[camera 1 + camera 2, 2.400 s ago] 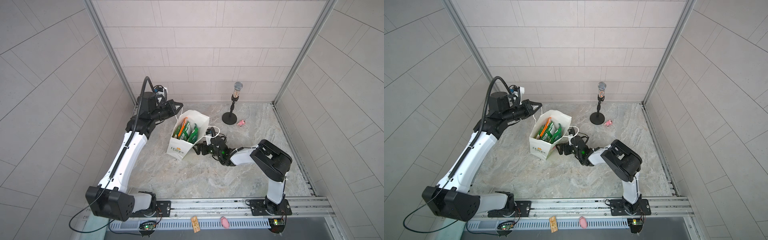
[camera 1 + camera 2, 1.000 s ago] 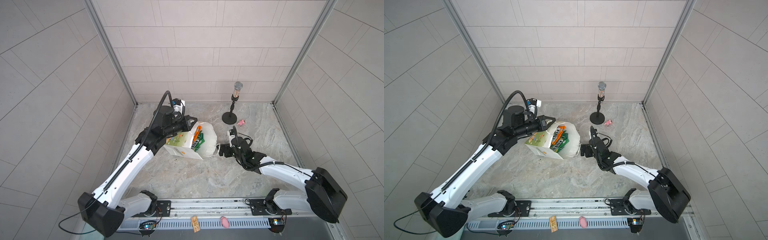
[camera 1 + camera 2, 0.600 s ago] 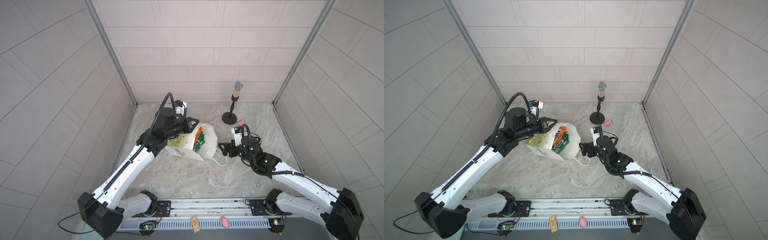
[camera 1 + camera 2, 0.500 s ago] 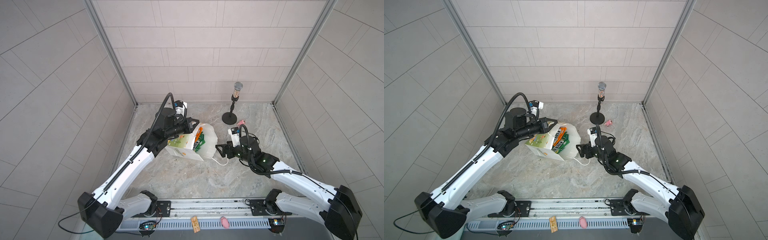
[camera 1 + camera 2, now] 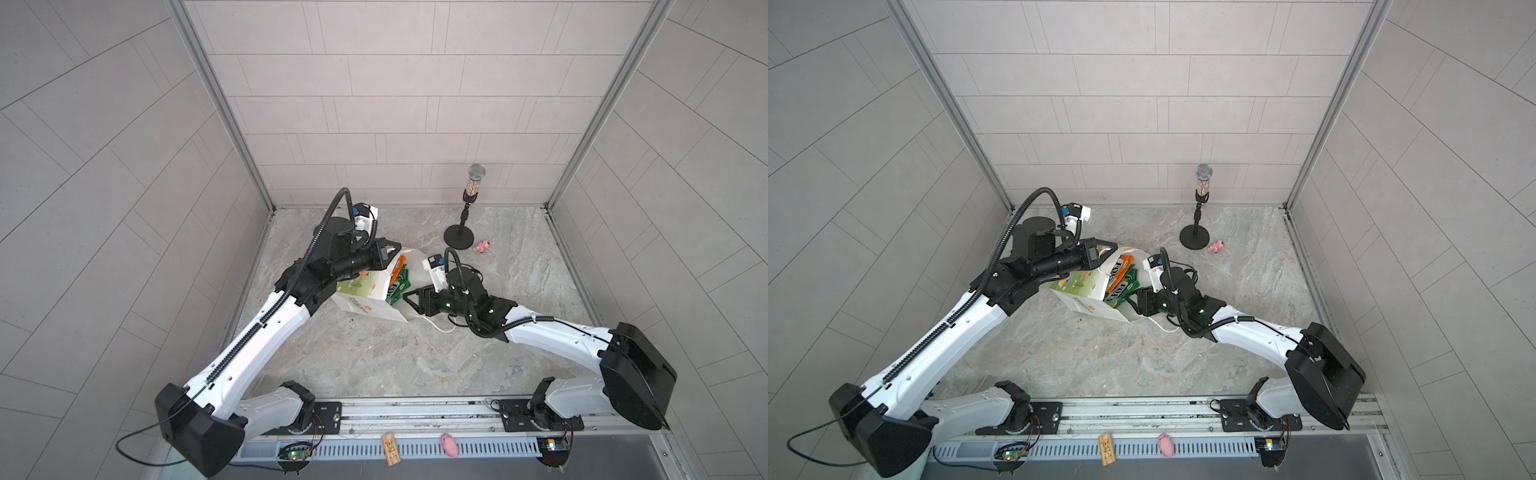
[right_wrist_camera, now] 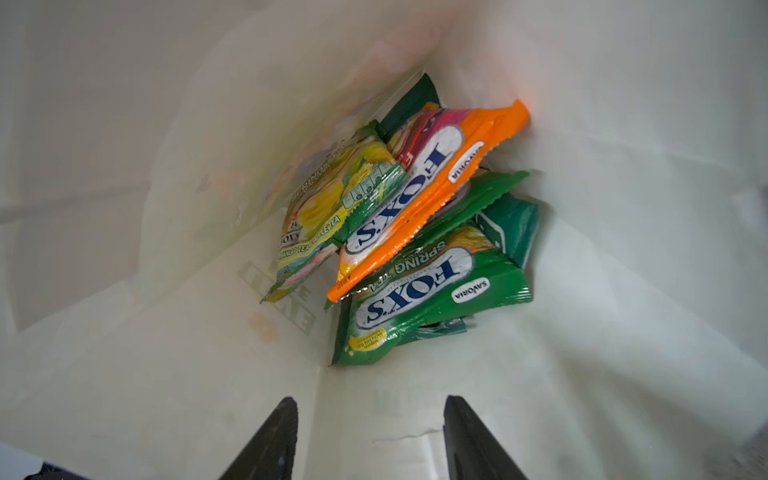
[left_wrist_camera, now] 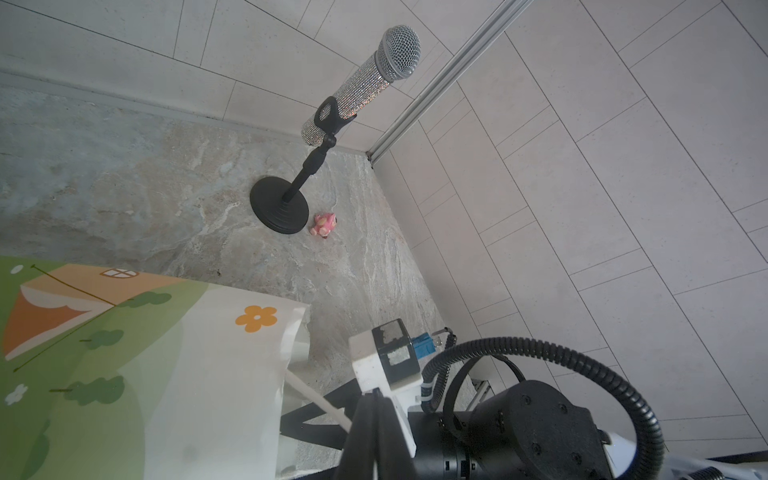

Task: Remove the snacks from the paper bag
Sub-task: 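Hold the tilted bag with the left gripper while the right gripper reaches into its opening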

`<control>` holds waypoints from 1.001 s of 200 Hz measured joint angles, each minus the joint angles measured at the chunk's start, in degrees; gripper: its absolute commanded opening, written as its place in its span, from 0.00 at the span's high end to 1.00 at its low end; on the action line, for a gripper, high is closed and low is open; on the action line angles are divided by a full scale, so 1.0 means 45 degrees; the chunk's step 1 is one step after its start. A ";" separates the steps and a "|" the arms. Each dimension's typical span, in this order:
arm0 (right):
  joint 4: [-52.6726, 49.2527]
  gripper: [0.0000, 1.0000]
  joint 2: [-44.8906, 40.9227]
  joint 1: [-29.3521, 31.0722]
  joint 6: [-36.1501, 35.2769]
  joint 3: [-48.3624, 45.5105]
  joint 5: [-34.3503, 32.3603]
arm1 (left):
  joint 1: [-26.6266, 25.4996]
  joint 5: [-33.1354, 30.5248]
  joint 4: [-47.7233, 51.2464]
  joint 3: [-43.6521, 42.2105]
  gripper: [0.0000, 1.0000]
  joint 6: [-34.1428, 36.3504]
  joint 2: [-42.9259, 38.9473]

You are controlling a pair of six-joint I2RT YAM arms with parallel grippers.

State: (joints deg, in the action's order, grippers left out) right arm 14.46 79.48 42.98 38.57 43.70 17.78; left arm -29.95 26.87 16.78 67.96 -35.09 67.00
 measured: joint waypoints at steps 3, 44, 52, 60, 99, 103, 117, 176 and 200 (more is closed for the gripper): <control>0.0092 0.46 0.0087 0.0005 0.0049 0.0029 -0.0019 | -0.0010 0.0005 0.0019 0.0000 1.00 0.0010 -0.0005; 0.1039 0.59 0.1608 0.0000 0.1035 0.0850 -0.0476 | -0.0092 0.0063 0.0160 0.0000 1.00 0.0117 -0.0141; 0.1239 0.62 0.1919 0.0000 0.1239 0.1039 -0.0578 | -0.0117 0.0063 0.0180 0.0000 1.00 0.0141 -0.0141; 0.1452 0.62 0.2215 0.0000 0.1545 0.1205 -0.0651 | -0.0131 0.0058 0.0214 0.0000 1.00 0.0151 -0.0141; 0.2574 0.67 0.3322 0.0000 0.2773 0.1622 -0.0811 | -0.0209 0.0034 0.0325 0.0000 1.00 0.0238 -0.0204; 0.2662 0.67 0.3390 -0.0005 0.2880 0.1632 -0.0811 | -0.0219 0.0024 0.0345 0.0000 1.00 0.0248 -0.0209; 0.2841 0.67 0.3517 0.0000 0.3186 0.1647 -0.0792 | -0.0243 -0.0034 0.0432 0.0000 1.00 0.0282 -0.0233; 0.3366 0.64 0.2754 0.0010 0.3113 0.0646 -0.1093 | -0.0291 -0.0335 0.0767 0.0000 1.00 0.0369 -0.0345; 0.3366 0.64 0.1928 0.0039 0.2516 0.0209 -0.1054 | -0.0296 -0.0529 0.0826 0.0005 1.00 0.0374 -0.0350</control>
State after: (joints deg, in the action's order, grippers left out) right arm 29.61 88.16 43.16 49.89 44.64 13.04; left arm -31.29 24.49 20.49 67.99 -33.41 65.43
